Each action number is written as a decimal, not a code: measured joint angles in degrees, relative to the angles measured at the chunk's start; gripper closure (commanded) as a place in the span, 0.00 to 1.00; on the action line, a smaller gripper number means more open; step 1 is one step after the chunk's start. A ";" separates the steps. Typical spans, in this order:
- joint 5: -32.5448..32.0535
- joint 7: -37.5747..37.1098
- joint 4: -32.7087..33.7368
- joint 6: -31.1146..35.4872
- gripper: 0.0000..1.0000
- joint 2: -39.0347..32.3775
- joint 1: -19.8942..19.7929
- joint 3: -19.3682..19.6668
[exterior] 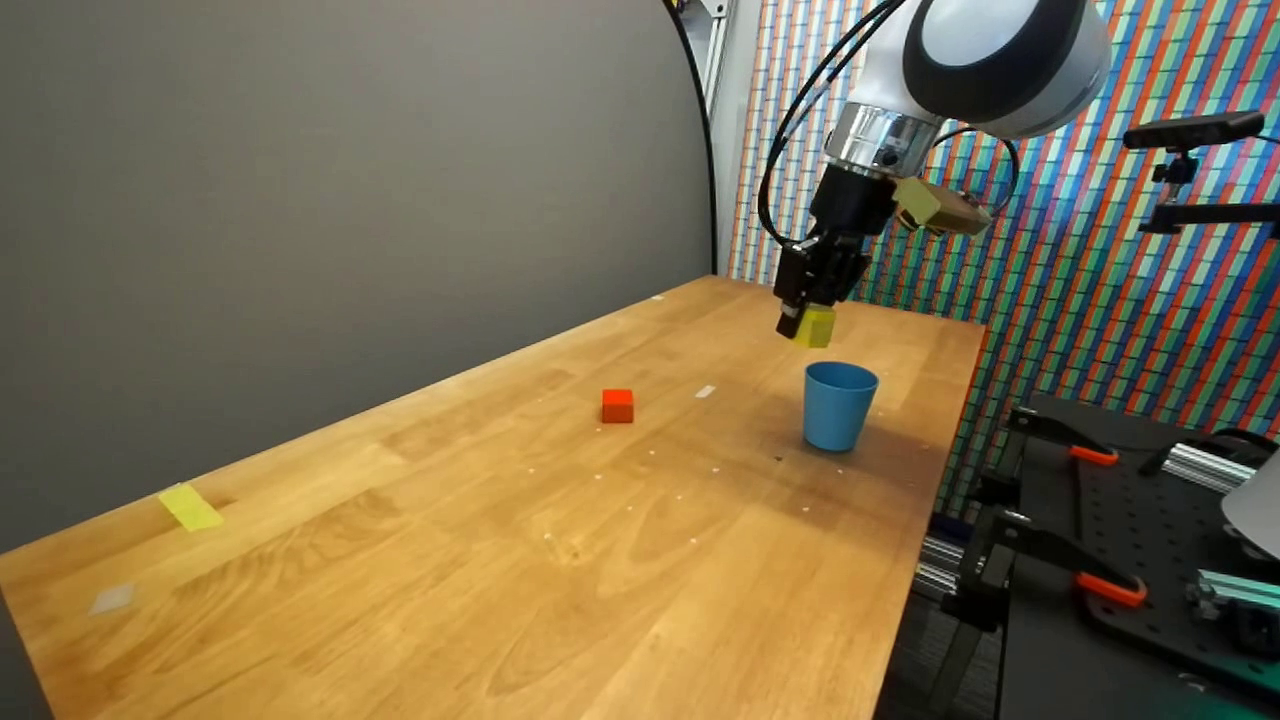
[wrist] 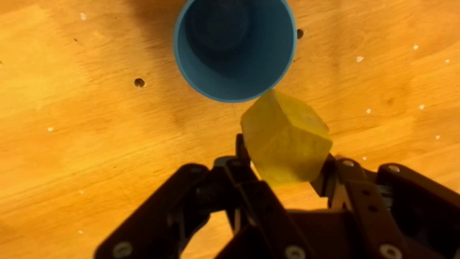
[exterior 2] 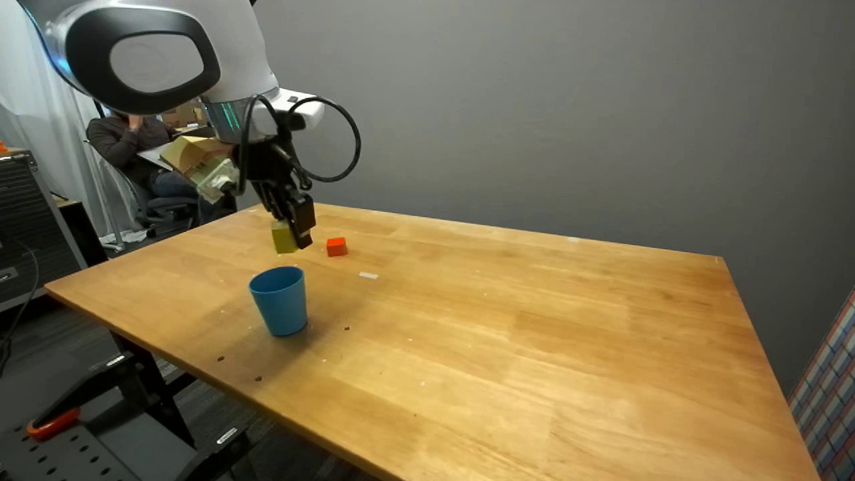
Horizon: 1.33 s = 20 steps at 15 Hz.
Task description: Put the yellow block in the blue cup
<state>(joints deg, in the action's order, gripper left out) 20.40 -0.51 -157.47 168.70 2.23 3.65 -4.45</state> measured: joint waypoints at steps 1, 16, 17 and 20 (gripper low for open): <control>0.39 0.00 -0.01 0.00 0.76 -0.17 -0.07 0.26; 12.01 7.59 -0.10 -2.00 0.76 -2.18 -0.93 1.63; 12.48 7.92 -0.13 -2.08 0.76 -2.22 -0.93 1.63; 13.22 8.52 -0.20 -2.16 0.76 -2.44 -0.93 1.63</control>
<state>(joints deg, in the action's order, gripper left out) 33.62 8.01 -157.67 166.54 -0.21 2.73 -2.82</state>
